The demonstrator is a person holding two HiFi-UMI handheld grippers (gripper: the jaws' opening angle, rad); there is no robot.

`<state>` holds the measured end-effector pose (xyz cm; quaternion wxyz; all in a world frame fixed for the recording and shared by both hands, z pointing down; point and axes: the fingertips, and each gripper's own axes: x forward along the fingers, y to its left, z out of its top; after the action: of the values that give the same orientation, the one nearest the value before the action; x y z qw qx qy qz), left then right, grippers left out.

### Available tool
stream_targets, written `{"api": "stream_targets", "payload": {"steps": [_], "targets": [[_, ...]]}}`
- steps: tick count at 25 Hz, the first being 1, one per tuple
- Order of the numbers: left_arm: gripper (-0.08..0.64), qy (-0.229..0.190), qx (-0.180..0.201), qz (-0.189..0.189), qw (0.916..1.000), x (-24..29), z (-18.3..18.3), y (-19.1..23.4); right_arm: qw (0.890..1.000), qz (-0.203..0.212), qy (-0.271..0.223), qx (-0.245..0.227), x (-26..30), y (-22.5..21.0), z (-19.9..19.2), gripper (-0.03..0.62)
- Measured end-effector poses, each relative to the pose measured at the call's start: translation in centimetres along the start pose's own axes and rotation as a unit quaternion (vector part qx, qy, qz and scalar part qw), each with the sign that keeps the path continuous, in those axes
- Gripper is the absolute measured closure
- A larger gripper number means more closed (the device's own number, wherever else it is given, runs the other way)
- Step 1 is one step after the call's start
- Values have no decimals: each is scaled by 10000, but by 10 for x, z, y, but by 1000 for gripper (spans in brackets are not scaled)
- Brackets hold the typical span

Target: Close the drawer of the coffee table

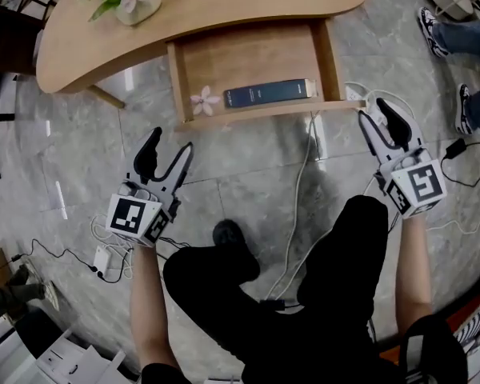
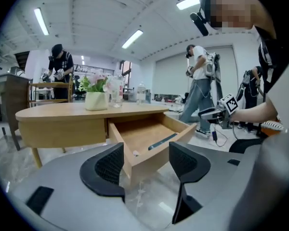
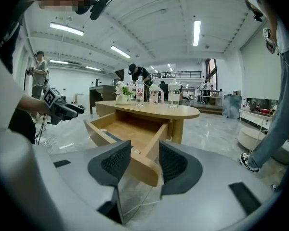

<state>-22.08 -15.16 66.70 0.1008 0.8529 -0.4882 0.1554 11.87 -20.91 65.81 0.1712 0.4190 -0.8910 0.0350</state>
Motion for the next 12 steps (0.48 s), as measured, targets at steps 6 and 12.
{"api": "stream_targets", "payload": {"steps": [6, 12], "targets": [[249, 393, 77, -161, 9991, 22, -45, 10, 9997, 1, 243, -11, 6, -12, -42, 414], [241, 441, -192, 20, 9988, 37, -70, 19, 9990, 54, 423, 123, 26, -16, -73, 402]]}}
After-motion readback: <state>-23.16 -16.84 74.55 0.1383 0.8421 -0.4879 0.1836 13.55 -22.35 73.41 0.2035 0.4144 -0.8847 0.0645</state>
